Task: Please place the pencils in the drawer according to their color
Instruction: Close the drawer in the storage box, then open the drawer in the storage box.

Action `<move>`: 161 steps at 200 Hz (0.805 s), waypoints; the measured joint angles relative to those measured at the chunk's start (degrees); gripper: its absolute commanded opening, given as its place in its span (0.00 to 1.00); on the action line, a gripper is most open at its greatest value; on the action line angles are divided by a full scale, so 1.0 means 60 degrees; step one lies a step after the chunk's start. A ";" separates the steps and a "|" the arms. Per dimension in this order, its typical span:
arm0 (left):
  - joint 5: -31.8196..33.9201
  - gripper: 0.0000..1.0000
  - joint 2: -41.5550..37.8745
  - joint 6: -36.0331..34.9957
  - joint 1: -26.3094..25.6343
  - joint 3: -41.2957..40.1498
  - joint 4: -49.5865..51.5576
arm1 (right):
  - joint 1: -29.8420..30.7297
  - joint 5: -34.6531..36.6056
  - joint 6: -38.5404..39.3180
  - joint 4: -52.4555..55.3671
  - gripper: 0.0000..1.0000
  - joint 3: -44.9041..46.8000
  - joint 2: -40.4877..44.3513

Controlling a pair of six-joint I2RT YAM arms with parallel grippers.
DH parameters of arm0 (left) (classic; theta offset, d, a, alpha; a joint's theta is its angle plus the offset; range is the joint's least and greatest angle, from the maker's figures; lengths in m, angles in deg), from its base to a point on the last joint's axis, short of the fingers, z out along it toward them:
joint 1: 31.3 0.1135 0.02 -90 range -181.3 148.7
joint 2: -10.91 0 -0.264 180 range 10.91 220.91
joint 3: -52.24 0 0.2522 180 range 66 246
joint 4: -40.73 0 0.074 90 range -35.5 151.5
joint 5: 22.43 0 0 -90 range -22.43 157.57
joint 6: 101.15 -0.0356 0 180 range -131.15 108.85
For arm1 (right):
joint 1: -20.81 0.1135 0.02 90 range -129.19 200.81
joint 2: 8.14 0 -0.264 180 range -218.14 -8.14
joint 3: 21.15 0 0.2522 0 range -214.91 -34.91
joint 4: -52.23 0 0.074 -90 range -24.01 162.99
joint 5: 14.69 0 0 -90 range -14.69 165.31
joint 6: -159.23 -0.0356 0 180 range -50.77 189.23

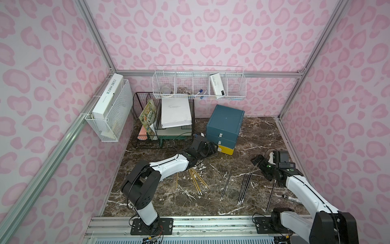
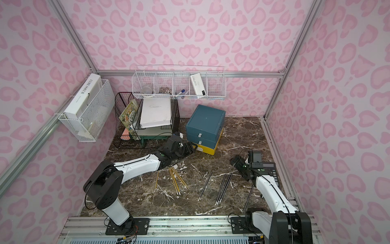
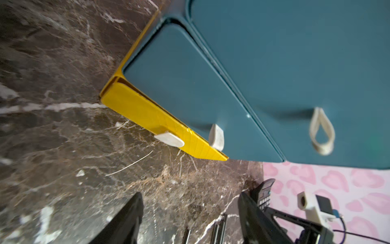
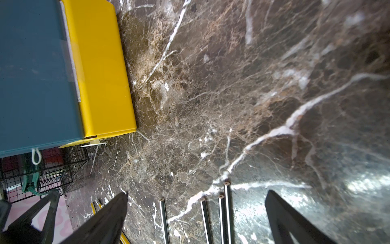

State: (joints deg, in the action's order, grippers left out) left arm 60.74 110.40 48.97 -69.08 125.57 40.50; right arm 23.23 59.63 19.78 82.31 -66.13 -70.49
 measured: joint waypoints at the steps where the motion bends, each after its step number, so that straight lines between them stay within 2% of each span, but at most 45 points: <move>1: -0.0018 0.67 0.0025 0.0025 0.0007 0.0004 -0.0033 | 0.0000 0.0000 0.0004 0.0000 1.00 -0.0004 0.0000; 59: -0.0823 0.59 0.1220 0.0710 0.0066 0.0535 -0.1614 | -0.0004 0.0000 0.0040 -0.0004 1.00 -0.0109 -0.0168; 121: -0.0954 0.40 0.1872 0.0739 0.0124 0.0943 -0.1938 | -0.0004 -0.0004 0.0113 -0.0018 1.00 -0.0160 -0.0266; 161: -0.0958 0.36 0.1967 0.0732 0.0182 0.1045 -0.2007 | -0.0004 -0.0004 0.0186 -0.0040 1.00 -0.0211 -0.0350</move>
State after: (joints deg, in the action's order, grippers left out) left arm 54.99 122.20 53.36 -67.99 131.84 28.45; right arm 23.20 59.61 20.89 82.07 -67.40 -72.59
